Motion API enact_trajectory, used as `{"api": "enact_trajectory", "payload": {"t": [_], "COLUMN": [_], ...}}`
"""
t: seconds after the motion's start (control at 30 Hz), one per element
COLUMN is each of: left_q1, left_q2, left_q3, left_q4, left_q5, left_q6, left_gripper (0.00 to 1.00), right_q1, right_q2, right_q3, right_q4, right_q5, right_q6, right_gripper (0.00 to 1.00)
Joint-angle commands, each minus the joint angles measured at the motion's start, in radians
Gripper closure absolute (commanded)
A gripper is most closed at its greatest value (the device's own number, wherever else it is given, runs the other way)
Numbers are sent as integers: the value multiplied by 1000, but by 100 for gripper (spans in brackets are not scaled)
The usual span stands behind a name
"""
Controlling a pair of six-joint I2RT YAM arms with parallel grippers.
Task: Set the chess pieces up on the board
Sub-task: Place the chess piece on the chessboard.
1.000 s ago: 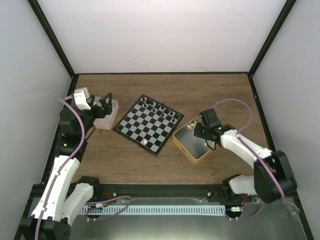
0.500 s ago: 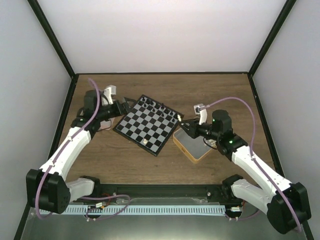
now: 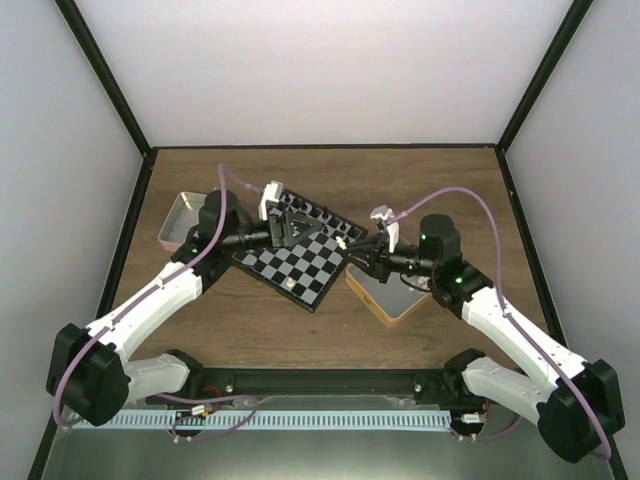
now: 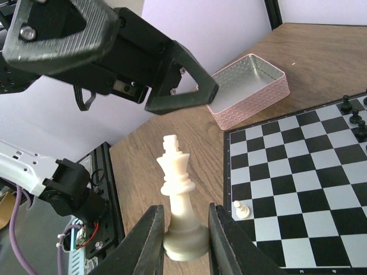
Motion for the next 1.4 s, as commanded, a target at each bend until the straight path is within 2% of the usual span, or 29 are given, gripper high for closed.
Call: {"api": "enact_trajectory", "payload": {"t": [0.0, 0.13, 0.37, 0.63, 0.9, 1.13, 1.23, 1.3, 1.37], "left_q1": [-45, -70, -71, -73, -73, -76, -76, -76, -75], "left_q2": [67, 111, 143, 168, 165, 173, 173, 164, 149], "left_q3": [35, 79, 73, 76, 76, 79, 75, 70, 64], "left_q4": [97, 38, 27, 5, -20, -6, -11, -11, -25], "left_q5": [135, 166, 232, 233, 205, 218, 219, 204, 169], "left_q6": [-40, 8, 45, 73, 100, 106, 121, 139, 166], "left_gripper": [23, 38, 53, 55, 64, 75, 85, 92, 96], "right_q1": [21, 33, 36, 38, 41, 54, 57, 56, 56], "right_q2": [47, 57, 86, 110, 120, 142, 143, 140, 129], "right_q3": [71, 83, 89, 93, 99, 117, 121, 120, 115], "right_q4": [-31, -34, -40, -35, -39, -39, -43, -45, -44], "right_q5": [-30, -26, -40, -55, -58, -67, -58, -51, -26], "right_q6": [-61, -68, -82, -81, -77, -81, -77, -73, -59], "right_gripper": [87, 87, 87, 87, 87, 87, 87, 85, 73]}}
